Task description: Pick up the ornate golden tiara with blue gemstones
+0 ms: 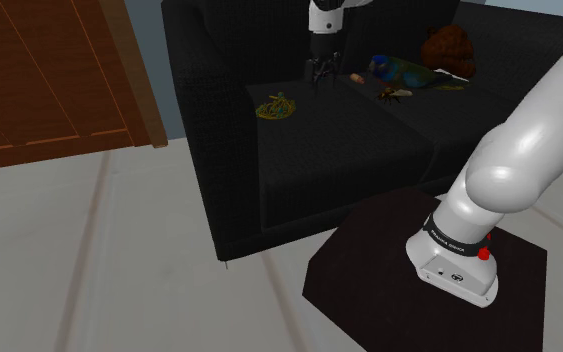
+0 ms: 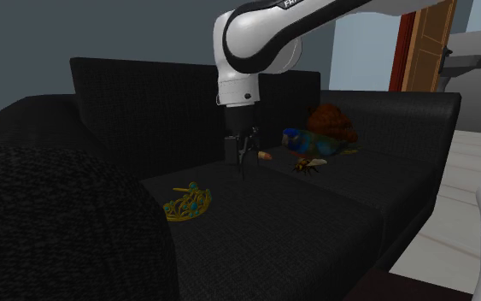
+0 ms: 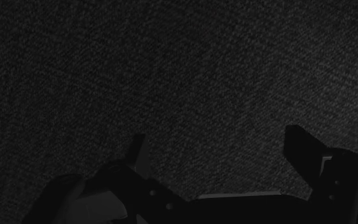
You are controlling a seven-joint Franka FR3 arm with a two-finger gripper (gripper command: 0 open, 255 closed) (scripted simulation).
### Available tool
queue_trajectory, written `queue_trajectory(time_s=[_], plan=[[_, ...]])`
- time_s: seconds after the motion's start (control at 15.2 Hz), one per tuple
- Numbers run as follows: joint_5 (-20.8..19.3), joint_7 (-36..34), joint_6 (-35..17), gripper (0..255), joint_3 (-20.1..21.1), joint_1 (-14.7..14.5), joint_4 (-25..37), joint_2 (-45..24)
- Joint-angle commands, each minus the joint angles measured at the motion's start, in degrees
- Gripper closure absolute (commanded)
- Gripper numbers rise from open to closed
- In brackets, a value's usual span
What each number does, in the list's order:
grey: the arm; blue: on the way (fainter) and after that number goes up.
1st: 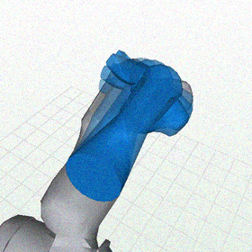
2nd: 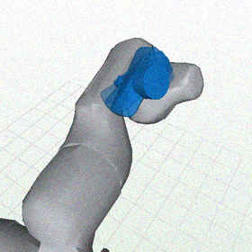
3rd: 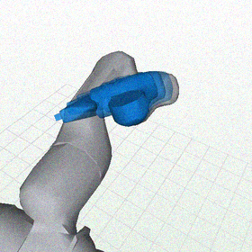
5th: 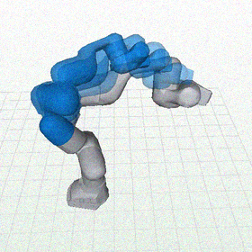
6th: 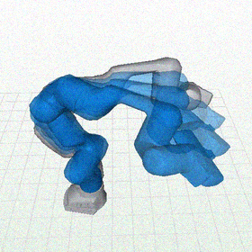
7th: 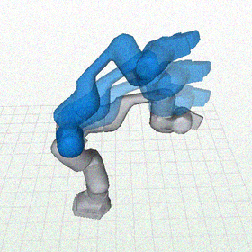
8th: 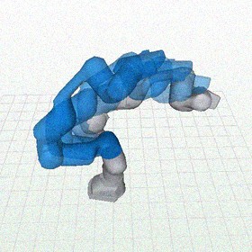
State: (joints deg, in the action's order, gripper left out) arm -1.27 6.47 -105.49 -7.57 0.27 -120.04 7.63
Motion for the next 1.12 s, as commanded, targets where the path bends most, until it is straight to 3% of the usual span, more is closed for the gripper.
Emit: queue_trajectory(time_s=[0.0, 0.53, 0.92, 1.06], plan=[[0.23, 0.3, -1.32, 0, -0.1, -0.04, 3.22, -4.13], [1.5, 2.39, -3.3, 0, -0.63, 0.9, 20.2, -21.57], [2.57, 3.57, -1.26, 0, -0.56, 2.27, 37.72, -35.87], [2.59, 3.57, -1.91, 0, -0.53, 2.29, 37.35, -36.14]])
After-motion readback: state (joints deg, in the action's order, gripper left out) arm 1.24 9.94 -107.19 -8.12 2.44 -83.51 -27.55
